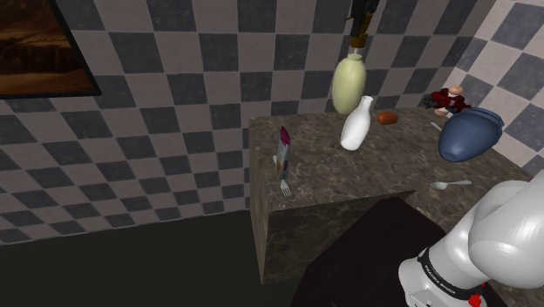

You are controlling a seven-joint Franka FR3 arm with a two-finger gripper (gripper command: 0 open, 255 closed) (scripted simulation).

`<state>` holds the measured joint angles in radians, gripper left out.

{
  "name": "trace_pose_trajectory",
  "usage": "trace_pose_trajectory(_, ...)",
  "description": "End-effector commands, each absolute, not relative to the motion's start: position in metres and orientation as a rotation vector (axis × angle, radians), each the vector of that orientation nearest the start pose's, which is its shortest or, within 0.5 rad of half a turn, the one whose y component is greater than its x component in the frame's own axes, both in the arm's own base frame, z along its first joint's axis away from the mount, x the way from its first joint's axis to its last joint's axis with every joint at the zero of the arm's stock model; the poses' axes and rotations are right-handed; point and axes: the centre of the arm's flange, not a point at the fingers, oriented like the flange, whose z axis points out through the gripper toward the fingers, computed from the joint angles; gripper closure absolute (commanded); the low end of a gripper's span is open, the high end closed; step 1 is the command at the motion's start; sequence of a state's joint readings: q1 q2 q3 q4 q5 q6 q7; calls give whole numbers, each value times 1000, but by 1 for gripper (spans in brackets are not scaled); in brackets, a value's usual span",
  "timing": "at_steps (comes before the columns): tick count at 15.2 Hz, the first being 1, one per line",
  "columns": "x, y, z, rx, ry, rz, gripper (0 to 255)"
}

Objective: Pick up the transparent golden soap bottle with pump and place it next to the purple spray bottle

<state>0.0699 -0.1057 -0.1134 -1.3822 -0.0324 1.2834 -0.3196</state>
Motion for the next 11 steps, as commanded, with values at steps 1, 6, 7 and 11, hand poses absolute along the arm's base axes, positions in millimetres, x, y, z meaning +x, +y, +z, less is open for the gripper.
trace_pose_trajectory(1,481,-31,750,-3133,-422,-5,255)
trace_pose_trajectory(6,446,-50,758,-3133,-422,-5,255)
trace_pose_trajectory(7,435,-57,758,-3133,-422,-5,255)
trace_pose_trajectory(11,389,-83,759,-3133,-422,-5,255)
